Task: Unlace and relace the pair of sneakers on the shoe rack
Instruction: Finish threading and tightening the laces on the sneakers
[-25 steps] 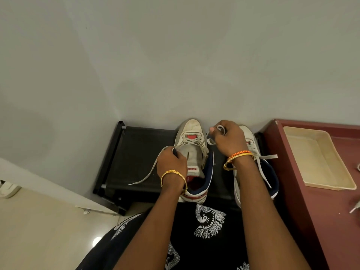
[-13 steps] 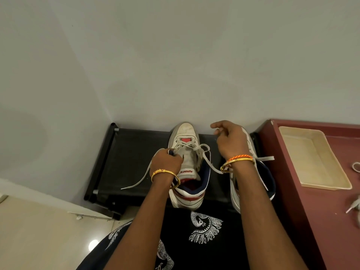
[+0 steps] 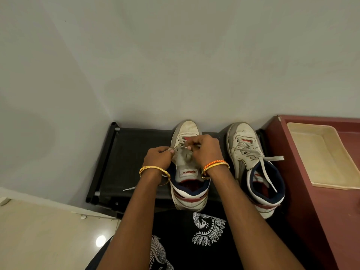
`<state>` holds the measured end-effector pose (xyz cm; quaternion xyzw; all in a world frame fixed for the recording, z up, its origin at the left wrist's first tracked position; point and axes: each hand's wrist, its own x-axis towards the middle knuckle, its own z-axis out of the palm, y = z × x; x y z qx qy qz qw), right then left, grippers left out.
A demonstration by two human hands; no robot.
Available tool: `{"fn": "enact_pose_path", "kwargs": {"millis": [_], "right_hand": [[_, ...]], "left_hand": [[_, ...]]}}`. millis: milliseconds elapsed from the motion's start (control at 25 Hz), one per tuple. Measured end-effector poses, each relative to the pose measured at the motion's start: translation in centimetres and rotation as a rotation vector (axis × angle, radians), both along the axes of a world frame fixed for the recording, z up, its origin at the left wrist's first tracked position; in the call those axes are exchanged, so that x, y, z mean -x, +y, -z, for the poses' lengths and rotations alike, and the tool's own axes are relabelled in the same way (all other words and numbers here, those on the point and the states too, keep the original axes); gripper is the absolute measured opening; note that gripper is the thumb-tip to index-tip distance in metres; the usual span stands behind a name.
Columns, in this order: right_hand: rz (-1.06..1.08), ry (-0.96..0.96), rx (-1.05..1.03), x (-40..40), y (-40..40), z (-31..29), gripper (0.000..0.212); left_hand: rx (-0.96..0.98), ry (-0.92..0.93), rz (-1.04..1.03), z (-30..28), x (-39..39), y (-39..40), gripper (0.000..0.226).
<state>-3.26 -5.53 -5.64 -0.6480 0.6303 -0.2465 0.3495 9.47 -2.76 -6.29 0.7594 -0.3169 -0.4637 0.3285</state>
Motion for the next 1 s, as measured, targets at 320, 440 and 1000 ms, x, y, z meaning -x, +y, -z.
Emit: {"fn": "enact_pose_path", "kwargs": {"millis": [320, 440, 1000], "right_hand": [[0.035, 0.012, -0.002, -1.0, 0.1, 1.0, 0.016], [0.045, 0.048, -0.013, -1.4, 0.1, 1.4, 0.011], [0.080, -0.047, -0.022, -1.6, -0.2, 1.7, 0.017]], "left_hand": [[-0.022, 0.228, -0.077, -0.2, -0.2, -0.1, 0.019], [-0.023, 0.216, -0.060, -0.2, -0.2, -0.1, 0.018], [-0.031, 0.202, -0.039, 0.5, -0.6, -0.4, 0.023]]}}
